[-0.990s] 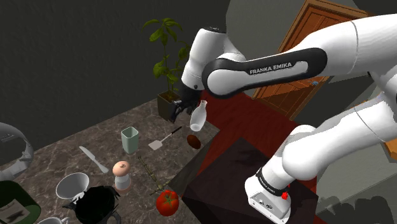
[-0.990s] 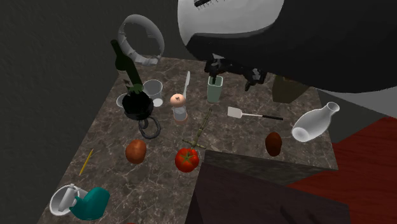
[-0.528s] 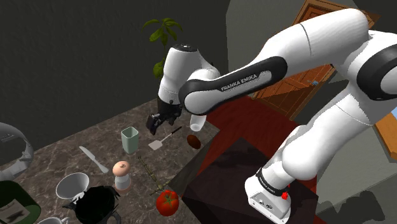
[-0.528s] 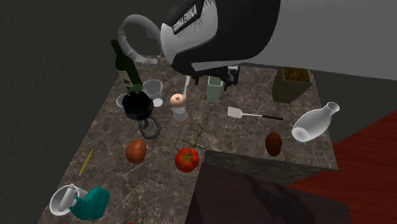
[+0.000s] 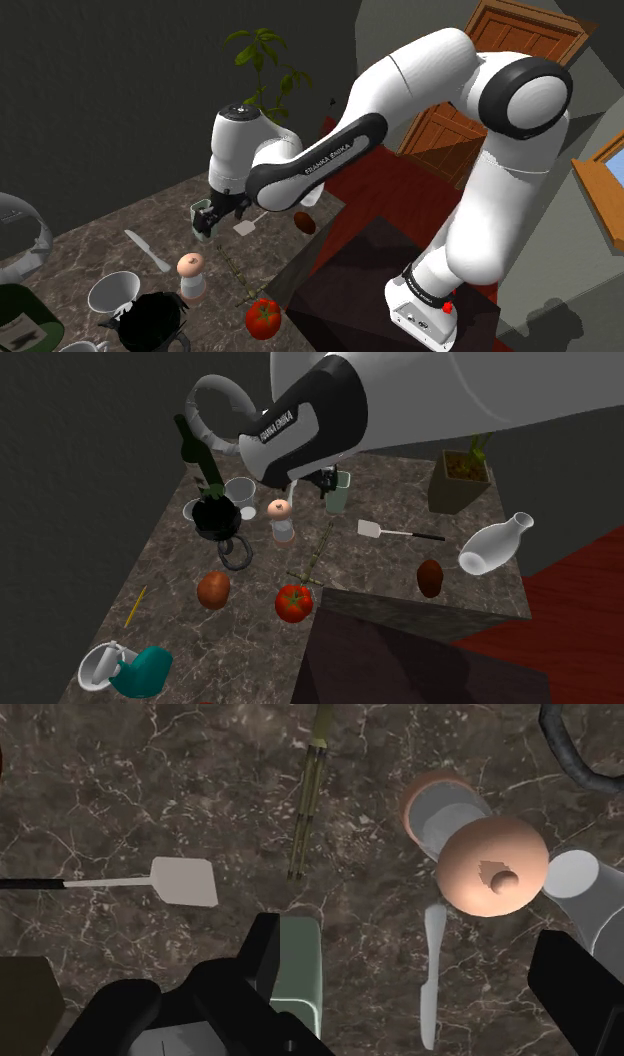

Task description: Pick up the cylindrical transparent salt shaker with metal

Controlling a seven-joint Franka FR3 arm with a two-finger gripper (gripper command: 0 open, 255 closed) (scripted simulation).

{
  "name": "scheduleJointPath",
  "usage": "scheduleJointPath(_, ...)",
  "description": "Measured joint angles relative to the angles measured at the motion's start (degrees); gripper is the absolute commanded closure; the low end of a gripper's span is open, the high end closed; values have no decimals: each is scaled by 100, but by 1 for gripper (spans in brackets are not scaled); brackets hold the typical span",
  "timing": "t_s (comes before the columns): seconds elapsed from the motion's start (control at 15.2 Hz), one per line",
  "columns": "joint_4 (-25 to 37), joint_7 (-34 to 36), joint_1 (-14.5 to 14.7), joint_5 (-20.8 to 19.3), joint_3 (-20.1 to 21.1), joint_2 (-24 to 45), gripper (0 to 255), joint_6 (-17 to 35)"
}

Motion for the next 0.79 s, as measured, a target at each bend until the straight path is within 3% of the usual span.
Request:
scheduleJointPath(0.4, 1132, 722, 695, -804, -376, 1393, 0, 37)
scheduleJointPath(0.59, 1779, 893, 1004, -1004, -532, 1999, 0, -62)
scheduleJointPath(0.79, 1909, 1003, 1133, -1117, -626, 2258, 0, 49)
